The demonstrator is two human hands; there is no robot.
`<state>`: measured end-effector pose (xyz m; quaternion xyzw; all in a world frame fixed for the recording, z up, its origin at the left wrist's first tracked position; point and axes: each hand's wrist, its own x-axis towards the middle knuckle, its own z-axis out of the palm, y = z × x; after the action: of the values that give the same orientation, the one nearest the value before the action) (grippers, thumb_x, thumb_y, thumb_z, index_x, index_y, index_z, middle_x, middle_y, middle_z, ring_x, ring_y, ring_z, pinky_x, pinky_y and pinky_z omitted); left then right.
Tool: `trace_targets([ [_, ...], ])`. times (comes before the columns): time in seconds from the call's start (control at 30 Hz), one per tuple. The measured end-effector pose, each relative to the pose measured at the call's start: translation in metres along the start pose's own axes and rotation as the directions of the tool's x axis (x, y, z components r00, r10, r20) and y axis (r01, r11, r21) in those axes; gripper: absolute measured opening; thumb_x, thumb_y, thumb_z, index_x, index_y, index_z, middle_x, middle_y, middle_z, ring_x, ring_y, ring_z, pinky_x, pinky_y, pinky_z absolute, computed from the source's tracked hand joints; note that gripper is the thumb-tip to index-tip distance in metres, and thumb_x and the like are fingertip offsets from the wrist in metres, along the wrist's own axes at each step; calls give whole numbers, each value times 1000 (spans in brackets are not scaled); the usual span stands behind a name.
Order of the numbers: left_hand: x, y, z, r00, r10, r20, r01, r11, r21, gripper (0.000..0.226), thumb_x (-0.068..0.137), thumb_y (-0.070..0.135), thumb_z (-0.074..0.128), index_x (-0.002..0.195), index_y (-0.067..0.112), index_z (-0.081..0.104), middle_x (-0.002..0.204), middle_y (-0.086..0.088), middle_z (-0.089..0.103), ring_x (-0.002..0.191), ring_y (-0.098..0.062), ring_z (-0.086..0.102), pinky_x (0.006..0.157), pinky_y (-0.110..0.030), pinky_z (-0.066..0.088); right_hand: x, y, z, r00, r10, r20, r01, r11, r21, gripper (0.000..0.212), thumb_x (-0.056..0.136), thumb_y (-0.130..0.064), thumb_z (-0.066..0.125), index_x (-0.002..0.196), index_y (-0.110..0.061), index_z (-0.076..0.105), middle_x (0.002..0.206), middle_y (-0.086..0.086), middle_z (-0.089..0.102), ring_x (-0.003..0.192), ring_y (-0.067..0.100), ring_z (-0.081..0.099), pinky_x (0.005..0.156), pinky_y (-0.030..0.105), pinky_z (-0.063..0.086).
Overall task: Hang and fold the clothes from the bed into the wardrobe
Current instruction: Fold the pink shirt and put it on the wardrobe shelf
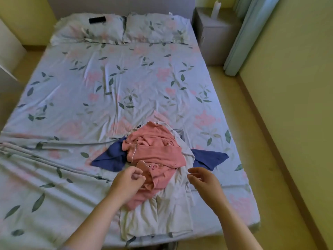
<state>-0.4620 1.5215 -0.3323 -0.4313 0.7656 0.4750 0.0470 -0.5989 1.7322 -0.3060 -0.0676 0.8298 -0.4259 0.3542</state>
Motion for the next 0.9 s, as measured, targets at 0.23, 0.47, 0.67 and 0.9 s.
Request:
trace_targets([
  [0.23, 65, -37, 47, 983, -184, 2, 184, 983, -8, 12, 84, 24, 71, 92, 18, 63, 84, 5, 64, 88, -20, 64, 70, -24, 45, 41, 28, 16, 996, 64, 61, -59, 995, -84, 19, 93, -22, 61, 111, -26, 64, 97, -10, 67, 86, 1, 63, 58, 7, 43],
  [0.47, 111, -77, 97, 939, -344, 20, 343, 938, 44, 28, 85, 28, 70, 104, 8, 63, 109, -10, 68, 105, -28, 62, 86, -29, 45, 77, 57, 27, 992, 95, 77, -87, 992, -94, 17, 94, -22, 59, 110, -27, 63, 99, -10, 67, 91, 2, 63, 63, 11, 44],
  [0.67, 145, -86, 126, 963, -269, -23, 270, 961, 61, 47, 84, 25, 70, 124, 7, 52, 127, -11, 56, 113, -27, 54, 80, -23, 34, 96, 89, 33, 989, 135, 66, -130, 989, -70, 16, 93, -20, 61, 108, -26, 65, 97, -9, 69, 92, 3, 64, 65, 12, 45],
  [0.9, 188, -96, 139, 993, -55, 100, 14, 931, 365, 48, 79, 23, 69, 123, 8, 59, 121, -20, 45, 118, -33, 45, 102, -36, 39, 105, 118, 39, 980, 192, 54, -189, 980, -58, 18, 93, -19, 61, 110, -24, 66, 101, -7, 70, 91, 3, 65, 67, 13, 45],
])
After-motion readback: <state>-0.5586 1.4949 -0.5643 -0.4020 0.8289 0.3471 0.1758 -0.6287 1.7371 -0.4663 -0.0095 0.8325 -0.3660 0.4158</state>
